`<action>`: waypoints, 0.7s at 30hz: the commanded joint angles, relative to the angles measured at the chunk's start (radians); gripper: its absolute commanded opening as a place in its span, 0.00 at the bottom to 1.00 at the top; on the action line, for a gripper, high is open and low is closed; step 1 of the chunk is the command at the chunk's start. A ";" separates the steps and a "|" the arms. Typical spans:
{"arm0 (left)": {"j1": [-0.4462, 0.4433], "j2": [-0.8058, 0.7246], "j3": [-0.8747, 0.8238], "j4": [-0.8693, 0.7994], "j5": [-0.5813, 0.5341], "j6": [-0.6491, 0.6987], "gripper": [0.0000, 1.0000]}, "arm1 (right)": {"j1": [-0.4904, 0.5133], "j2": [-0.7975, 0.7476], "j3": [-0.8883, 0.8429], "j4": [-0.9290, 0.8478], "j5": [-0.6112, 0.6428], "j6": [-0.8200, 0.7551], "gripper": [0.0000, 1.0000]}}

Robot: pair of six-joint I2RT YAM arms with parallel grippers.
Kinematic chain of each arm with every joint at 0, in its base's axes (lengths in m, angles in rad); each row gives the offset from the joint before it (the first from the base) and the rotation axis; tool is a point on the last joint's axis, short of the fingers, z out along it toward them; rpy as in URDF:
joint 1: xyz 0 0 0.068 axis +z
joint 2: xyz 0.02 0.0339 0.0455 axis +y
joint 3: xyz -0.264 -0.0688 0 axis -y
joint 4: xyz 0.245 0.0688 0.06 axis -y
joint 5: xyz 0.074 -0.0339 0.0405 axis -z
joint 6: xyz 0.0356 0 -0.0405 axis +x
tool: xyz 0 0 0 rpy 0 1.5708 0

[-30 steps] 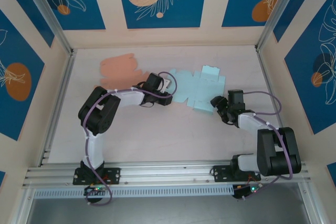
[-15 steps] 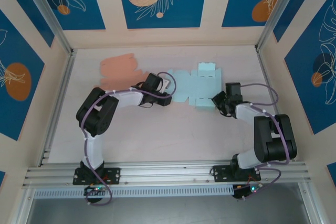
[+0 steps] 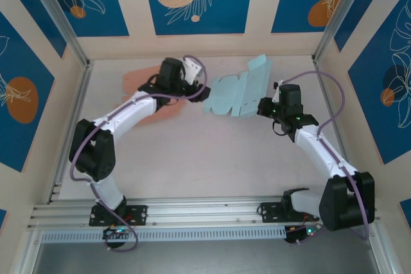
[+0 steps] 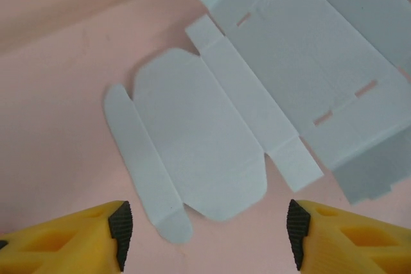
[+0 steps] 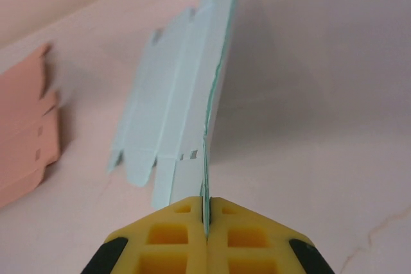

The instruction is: Fold the paper box

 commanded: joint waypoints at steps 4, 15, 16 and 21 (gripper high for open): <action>0.055 0.125 0.257 -0.122 0.236 0.320 0.80 | 0.087 -0.045 0.139 -0.149 -0.056 -0.300 0.00; 0.103 0.424 0.874 -0.458 0.453 0.447 0.78 | 0.261 0.028 0.463 -0.396 0.041 -0.512 0.00; 0.111 0.436 0.914 -0.494 0.470 0.467 0.77 | 0.274 0.034 0.486 -0.409 0.045 -0.520 0.00; 0.184 0.458 1.035 -0.643 0.605 0.555 0.74 | 0.302 0.059 0.563 -0.445 0.078 -0.538 0.00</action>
